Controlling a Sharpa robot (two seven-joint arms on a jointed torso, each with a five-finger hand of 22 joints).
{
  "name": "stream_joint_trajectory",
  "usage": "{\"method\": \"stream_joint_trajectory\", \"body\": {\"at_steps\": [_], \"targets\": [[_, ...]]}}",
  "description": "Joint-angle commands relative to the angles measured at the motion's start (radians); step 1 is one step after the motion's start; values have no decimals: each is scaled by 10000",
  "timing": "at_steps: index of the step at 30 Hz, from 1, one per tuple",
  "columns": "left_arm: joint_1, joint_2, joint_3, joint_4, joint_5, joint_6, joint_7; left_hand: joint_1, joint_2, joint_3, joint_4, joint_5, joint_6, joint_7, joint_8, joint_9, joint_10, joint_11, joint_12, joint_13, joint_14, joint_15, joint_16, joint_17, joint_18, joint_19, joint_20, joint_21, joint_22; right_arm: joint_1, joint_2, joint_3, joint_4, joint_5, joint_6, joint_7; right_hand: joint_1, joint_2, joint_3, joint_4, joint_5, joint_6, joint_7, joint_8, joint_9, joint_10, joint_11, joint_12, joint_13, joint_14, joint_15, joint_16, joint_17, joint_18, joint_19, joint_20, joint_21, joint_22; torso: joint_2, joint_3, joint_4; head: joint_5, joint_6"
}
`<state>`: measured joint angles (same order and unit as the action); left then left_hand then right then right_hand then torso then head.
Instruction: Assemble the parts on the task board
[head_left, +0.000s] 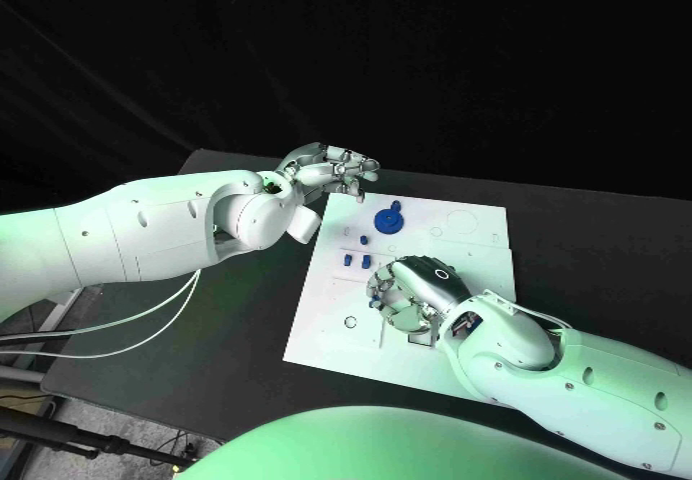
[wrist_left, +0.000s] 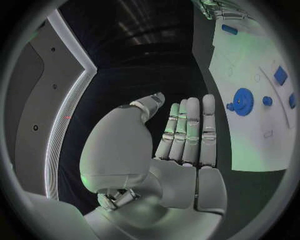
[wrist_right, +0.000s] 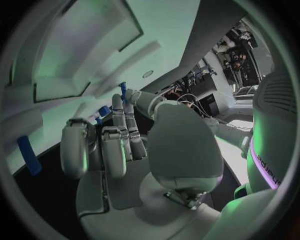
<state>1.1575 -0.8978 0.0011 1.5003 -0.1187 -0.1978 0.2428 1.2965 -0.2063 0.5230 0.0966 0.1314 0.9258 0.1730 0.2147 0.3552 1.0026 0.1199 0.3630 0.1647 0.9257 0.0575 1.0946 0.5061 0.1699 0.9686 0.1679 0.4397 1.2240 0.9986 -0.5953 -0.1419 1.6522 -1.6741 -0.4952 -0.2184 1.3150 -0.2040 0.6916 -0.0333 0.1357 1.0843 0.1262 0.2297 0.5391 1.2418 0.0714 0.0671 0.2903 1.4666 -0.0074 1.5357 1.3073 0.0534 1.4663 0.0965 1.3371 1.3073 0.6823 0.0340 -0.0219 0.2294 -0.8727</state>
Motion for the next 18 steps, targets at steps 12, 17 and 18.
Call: {"method": "stream_joint_trajectory", "body": {"at_steps": [12,17,18], "targets": [[11,-23,7,35,52,183,24,-24,61,20,52,59,-77,-4,50,20,-26,31,-65,-14,-47,51,-41,-14,85,66,-8,-68,-17,-10,65,-6,-29,-322,927,-167,-47,68,-9,-77,57,-112,10,-37,12,-46,-66,-16,3,870,-23,37,1893,-49,121,-41,-87,1984,-3,-3,-10,19,1],[12,-26,7,36,52,183,17,-24,61,20,52,59,-77,-4,50,20,-26,31,-65,-14,-47,51,-41,-14,85,66,-8,-68,-17,-9,102,-13,-46,-483,1394,-291,-192,0,-49,-86,-19,-218,42,-103,6,-192,-11,-52,-11,859,26,20,1854,-32,81,-2,-184,1958,-3,2,-11,2,1],[12,-26,7,35,52,184,17,-24,61,20,52,59,-77,-4,50,20,-26,31,-65,-14,-47,51,-41,-14,85,66,-8,-68,-17,-9,108,-15,-45,-497,1439,-300,-216,-18,-59,-86,-23,-228,44,-110,5,-206,-6,-51,-13,860,32,22,1857,-32,79,4,-189,1957,-4,3,-11,-2,1]]}}
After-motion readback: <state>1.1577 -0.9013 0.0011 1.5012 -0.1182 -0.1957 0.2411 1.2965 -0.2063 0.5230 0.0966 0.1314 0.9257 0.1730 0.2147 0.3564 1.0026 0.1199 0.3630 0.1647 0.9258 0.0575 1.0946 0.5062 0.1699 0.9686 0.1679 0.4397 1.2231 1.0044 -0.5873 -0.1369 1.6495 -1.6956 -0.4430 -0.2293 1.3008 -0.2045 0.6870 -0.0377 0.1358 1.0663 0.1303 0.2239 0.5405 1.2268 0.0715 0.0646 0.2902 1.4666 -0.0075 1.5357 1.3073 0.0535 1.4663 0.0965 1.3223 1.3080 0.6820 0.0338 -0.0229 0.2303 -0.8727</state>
